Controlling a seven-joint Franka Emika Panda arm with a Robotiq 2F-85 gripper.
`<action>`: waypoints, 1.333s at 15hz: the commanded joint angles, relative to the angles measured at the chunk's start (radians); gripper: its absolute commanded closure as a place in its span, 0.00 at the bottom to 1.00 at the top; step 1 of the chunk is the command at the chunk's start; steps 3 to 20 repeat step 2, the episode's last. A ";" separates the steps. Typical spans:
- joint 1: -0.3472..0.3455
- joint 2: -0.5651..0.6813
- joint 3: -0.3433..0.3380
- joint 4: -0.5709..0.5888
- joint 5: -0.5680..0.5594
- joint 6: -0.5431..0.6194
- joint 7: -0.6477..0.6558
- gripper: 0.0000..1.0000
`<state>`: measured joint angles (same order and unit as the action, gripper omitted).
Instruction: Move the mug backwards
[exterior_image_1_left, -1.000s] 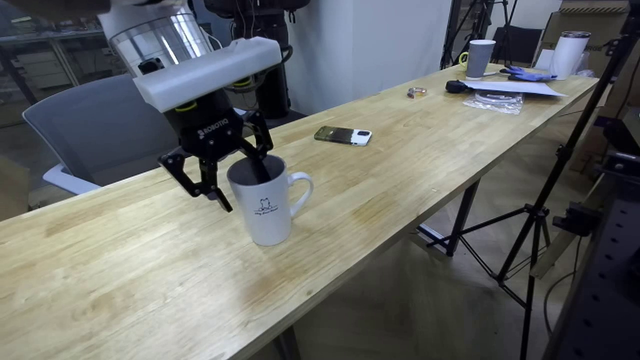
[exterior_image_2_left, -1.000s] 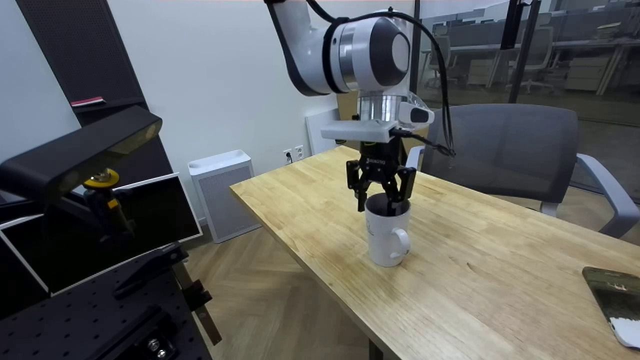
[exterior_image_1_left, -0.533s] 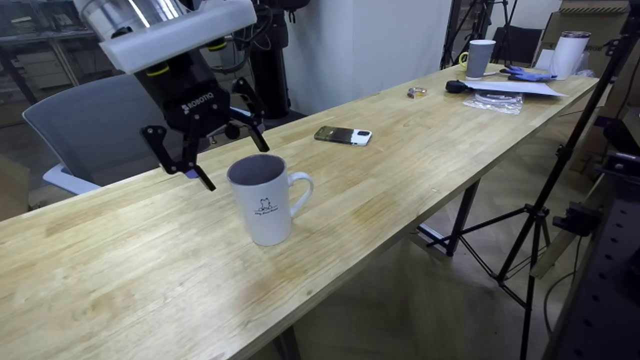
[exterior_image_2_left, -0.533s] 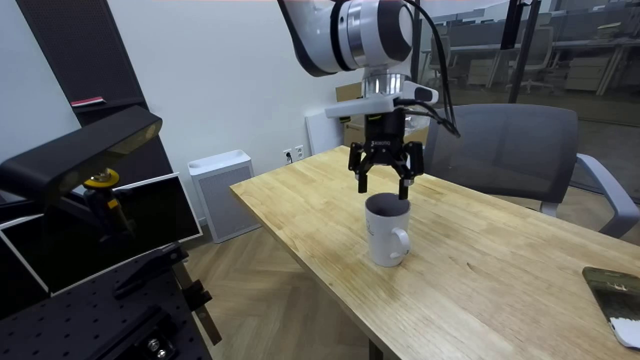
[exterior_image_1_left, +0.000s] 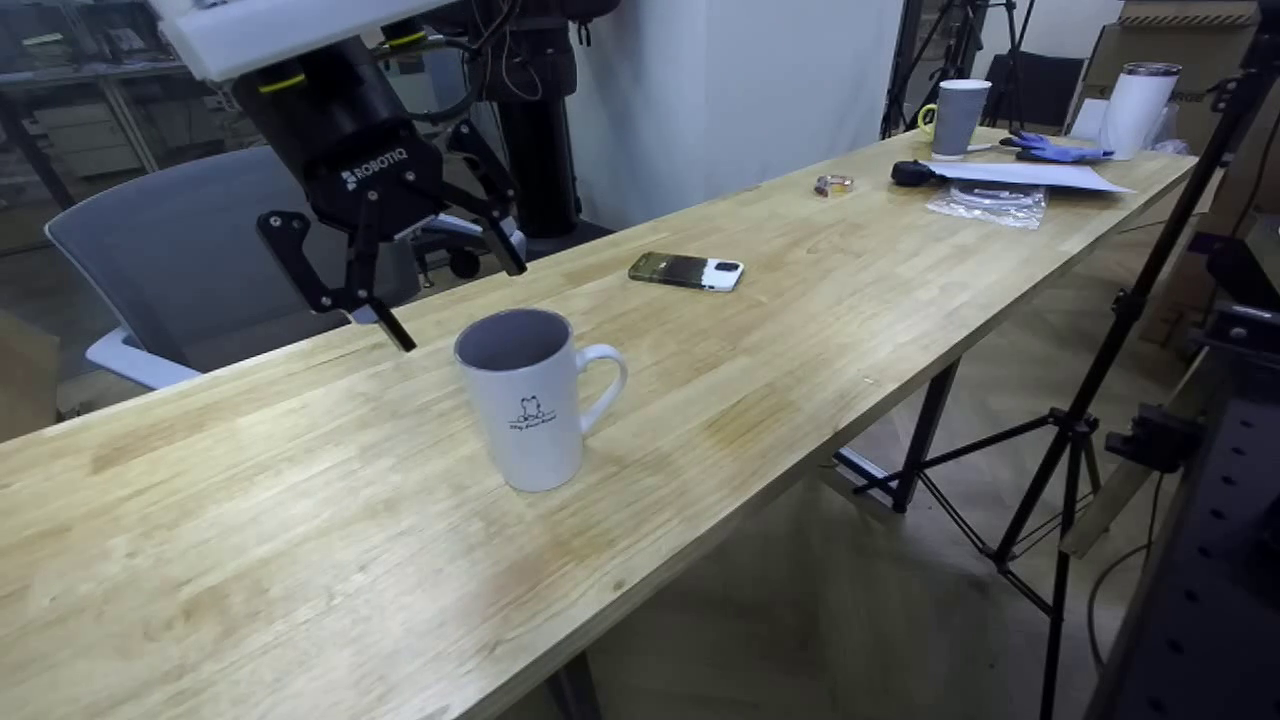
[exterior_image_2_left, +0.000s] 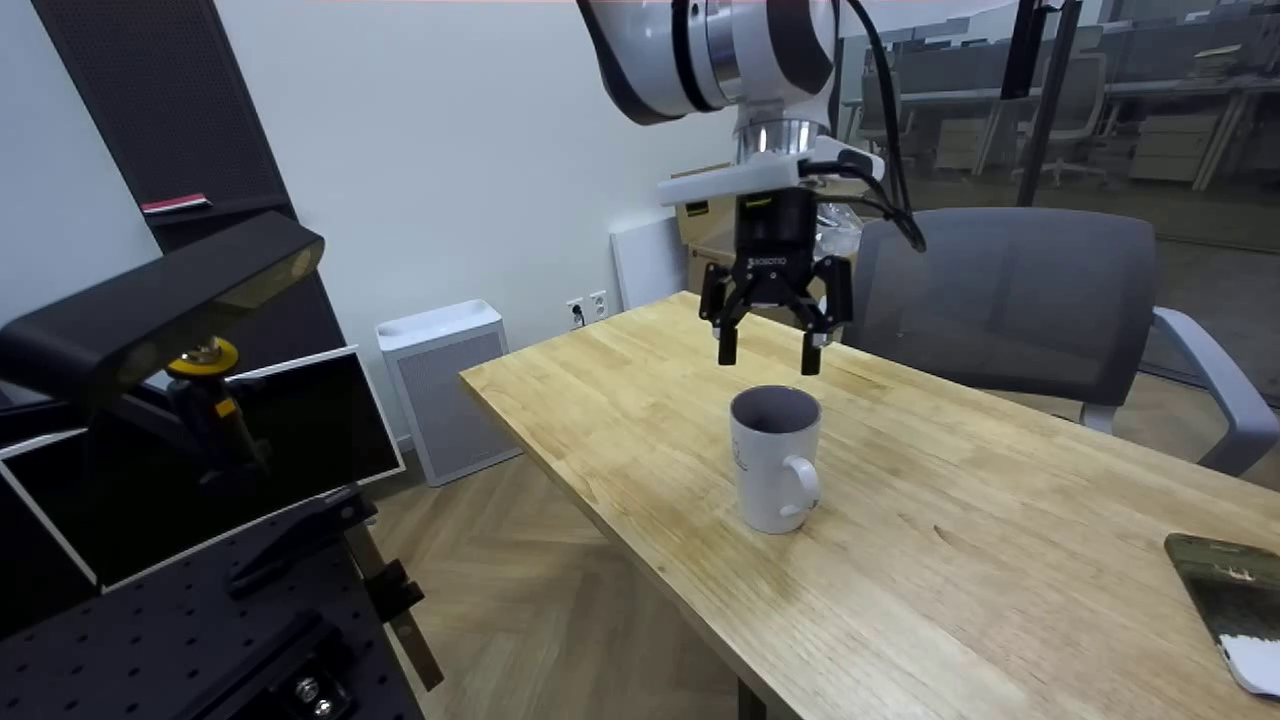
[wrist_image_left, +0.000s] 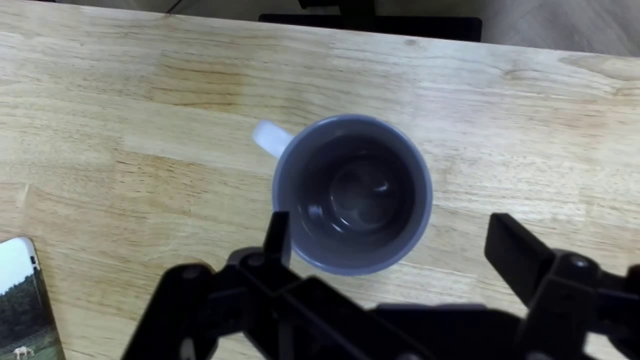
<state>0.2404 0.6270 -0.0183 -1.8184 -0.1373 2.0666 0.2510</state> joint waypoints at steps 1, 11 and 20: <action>-0.012 0.001 0.014 0.003 -0.008 -0.003 0.005 0.00; -0.012 0.001 0.014 0.003 -0.008 -0.003 0.005 0.00; -0.012 0.001 0.014 0.003 -0.008 -0.003 0.005 0.00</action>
